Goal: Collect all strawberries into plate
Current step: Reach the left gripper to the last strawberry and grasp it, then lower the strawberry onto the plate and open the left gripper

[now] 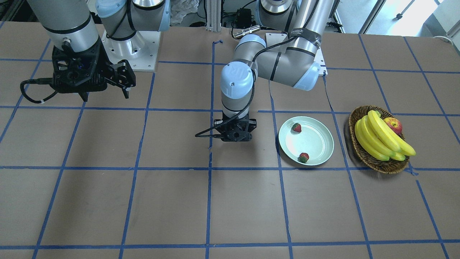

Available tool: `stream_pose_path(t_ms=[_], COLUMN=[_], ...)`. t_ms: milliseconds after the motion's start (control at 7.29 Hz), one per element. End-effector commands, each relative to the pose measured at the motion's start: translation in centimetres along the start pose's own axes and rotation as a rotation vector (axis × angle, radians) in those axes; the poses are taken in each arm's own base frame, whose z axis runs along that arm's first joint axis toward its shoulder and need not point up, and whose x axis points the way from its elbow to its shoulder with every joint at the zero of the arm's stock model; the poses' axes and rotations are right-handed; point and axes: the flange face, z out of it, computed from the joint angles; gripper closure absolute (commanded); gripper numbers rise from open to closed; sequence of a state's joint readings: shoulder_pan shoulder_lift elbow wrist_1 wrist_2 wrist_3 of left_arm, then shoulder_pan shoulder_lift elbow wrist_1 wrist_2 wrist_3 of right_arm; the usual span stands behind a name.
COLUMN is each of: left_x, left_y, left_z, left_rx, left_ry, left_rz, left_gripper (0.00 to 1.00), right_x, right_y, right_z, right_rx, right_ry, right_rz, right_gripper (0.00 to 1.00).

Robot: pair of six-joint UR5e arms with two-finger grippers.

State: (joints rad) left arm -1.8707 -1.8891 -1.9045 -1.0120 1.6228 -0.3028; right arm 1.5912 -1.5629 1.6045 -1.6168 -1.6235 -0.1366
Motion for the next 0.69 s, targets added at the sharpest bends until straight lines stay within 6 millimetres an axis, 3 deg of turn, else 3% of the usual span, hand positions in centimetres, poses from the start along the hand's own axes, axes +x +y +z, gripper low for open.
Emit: stream_pose_path(t_ms=[0, 274, 412, 549], left_x=[-11.1, -17.4, -17.6, -17.5], left_y=[-3.2, -2.0, -1.6, -1.6], left_z=[-1.1, 1.7, 2.2, 2.2], left_rx=[-0.090, -0.157, -0.165, -0.163], left_ry=[-0.033, -0.043, -0.042, -0.041], left_rz=[0.072, 0.125, 0.122, 0.097], left_gripper=[0.97, 0.96, 0.55, 0.01], right_x=[-0.1, -0.1, -0.1, 0.0], right_y=[0.0, 0.0, 0.0, -0.1], right_z=[0.1, 0.1, 0.1, 0.0], right_rx=[-0.001, -0.001, -0.001, 0.002], right_ry=[-0.001, -0.001, -0.001, 0.000], right_rz=[-0.001, -0.001, -0.001, 0.001], right_gripper=[0.00, 0.00, 0.00, 0.00])
